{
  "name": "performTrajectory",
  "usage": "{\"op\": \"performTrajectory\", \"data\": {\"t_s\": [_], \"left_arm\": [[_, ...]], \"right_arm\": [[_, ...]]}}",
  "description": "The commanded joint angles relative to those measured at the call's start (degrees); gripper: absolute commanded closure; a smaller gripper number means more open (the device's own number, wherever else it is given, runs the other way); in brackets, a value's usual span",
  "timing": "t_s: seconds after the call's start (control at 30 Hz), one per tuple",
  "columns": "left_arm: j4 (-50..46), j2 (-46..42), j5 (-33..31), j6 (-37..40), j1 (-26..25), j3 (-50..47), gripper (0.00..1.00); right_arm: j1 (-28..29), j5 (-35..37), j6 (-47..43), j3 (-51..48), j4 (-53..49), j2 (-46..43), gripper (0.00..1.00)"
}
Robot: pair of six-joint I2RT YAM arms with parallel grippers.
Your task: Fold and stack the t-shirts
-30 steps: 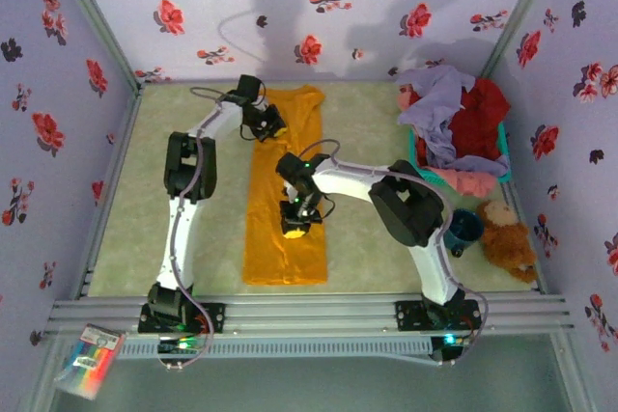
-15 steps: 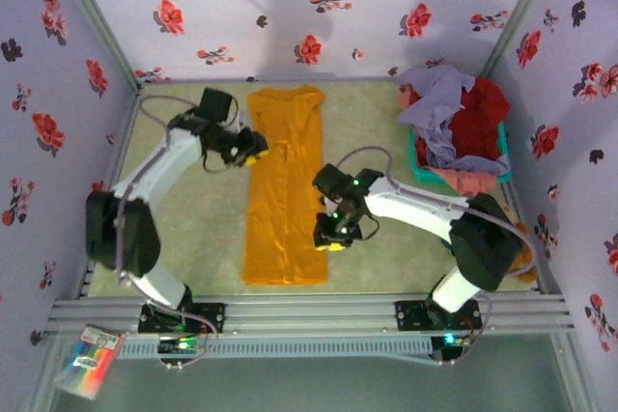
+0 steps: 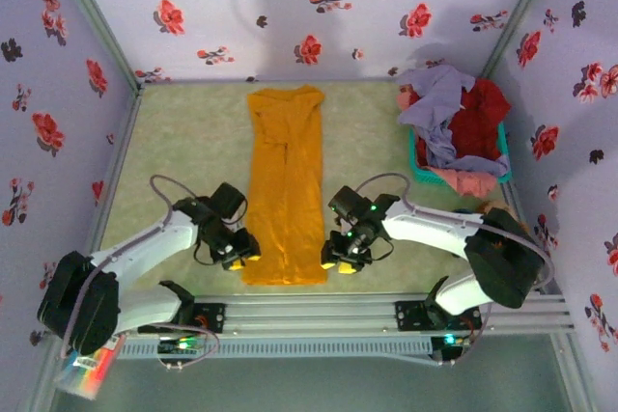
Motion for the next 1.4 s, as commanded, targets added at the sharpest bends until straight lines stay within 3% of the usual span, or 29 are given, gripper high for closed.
{"op": "performTrajectory", "data": {"t_s": [0.0, 0.47, 0.83, 1.07, 1.37], "left_arm": [[5.09, -2.34, 0.34, -6.81, -0.57, -4.28, 0.58], [3.71, -5.59, -1.08, -7.85, -1.47, -7.58, 0.63], [-5.03, -5.39, -5.51, -4.01, -1.56, -4.20, 0.58], [6.81, -6.19, -0.89, -9.57, -1.89, -9.46, 0.61], [9.53, -5.12, -0.01, -10.33, -2.31, -10.35, 0.72]], "right_arm": [[0.62, -3.11, 0.46, 1.39, 1.23, 2.25, 0.57], [1.15, -6.58, -3.54, 6.00, -0.56, 10.95, 0.68], [1.22, -5.01, -6.20, 8.75, -8.19, 12.23, 0.62], [1.23, -6.03, -6.77, 8.84, -8.20, 14.80, 0.66], [1.09, -7.75, -8.73, 9.35, -5.59, 18.12, 0.75]]}}
